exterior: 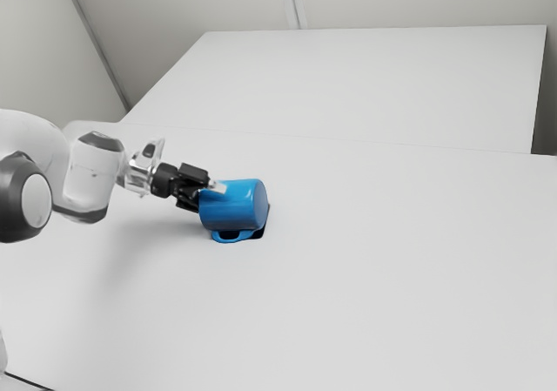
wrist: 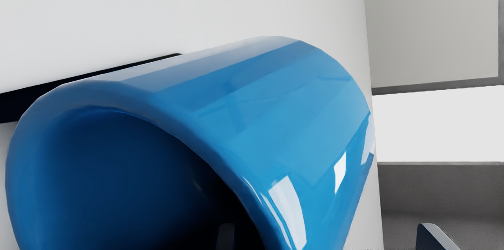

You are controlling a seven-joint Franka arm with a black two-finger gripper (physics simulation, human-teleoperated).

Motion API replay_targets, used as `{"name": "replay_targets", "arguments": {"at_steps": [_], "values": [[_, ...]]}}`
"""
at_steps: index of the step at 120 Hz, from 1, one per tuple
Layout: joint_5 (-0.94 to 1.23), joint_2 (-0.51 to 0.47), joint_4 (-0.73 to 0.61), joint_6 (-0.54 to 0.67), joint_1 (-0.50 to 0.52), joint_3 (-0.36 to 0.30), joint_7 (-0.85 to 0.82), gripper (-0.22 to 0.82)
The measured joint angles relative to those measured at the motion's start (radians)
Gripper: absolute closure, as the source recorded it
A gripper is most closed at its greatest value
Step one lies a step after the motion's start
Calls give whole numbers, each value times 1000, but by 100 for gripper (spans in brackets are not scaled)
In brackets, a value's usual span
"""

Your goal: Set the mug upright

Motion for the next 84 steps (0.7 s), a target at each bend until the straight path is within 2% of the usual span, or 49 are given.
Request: {"name": "replay_targets", "arguments": {"at_steps": [16,42,50,67,84], "values": [[-11,-2,2,-35,6,-1,23,44],[-25,-7,3,-75,9,-1,51,67],[-26,-7,4,-79,9,-1,58,70],[-26,-12,5,-85,8,-4,70,69],[-13,-62,4,-84,6,-11,80,69]]}}
